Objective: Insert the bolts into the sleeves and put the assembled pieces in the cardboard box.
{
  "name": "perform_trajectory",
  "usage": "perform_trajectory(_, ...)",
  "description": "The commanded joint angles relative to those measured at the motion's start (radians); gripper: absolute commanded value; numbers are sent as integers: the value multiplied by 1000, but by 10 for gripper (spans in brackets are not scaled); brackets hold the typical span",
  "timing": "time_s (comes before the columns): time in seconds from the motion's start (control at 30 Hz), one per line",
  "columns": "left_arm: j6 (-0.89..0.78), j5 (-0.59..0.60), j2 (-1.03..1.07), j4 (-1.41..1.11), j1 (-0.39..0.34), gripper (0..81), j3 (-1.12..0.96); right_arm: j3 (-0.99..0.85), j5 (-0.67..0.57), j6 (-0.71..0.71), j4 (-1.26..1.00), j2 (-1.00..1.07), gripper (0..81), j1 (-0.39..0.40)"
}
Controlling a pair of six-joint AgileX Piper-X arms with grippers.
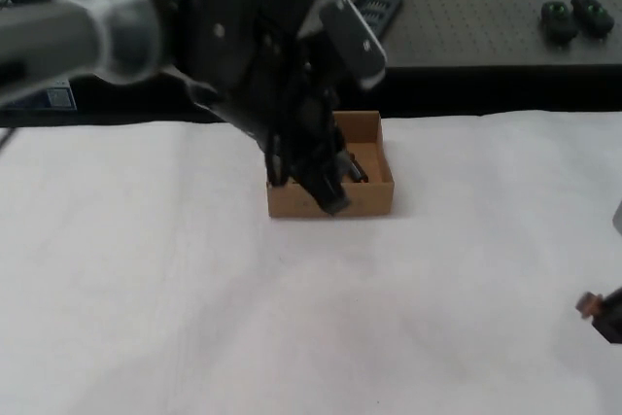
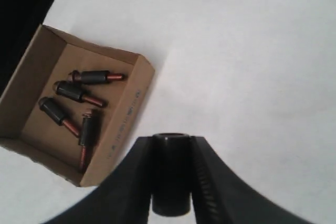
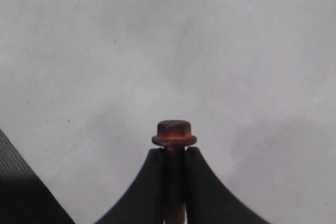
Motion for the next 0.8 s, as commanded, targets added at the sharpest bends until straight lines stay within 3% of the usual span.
perform_trajectory(0.0, -97, 69, -120, 45, -1, 6, 82, -2, -97, 119, -109, -1, 27, -7)
perform_trajectory(0.2, -247, 225, -327, -2, -1, 6, 309, -2, -239, 469, -395, 3, 27, -7)
perform_trajectory(0.37, -472, 439, -468, -224, -1, 6, 484, -2, -338, 741, -663, 20, 27, -7)
perform_trajectory(0.57, -742, 607, -517, -531, -1, 6, 586, -2, -406, 962, -861, 75, 27, -4)
perform_trajectory(0.77, -882, 638, -517, -723, -1, 6, 592, -2, -441, 1093, -959, 115, 27, -4)
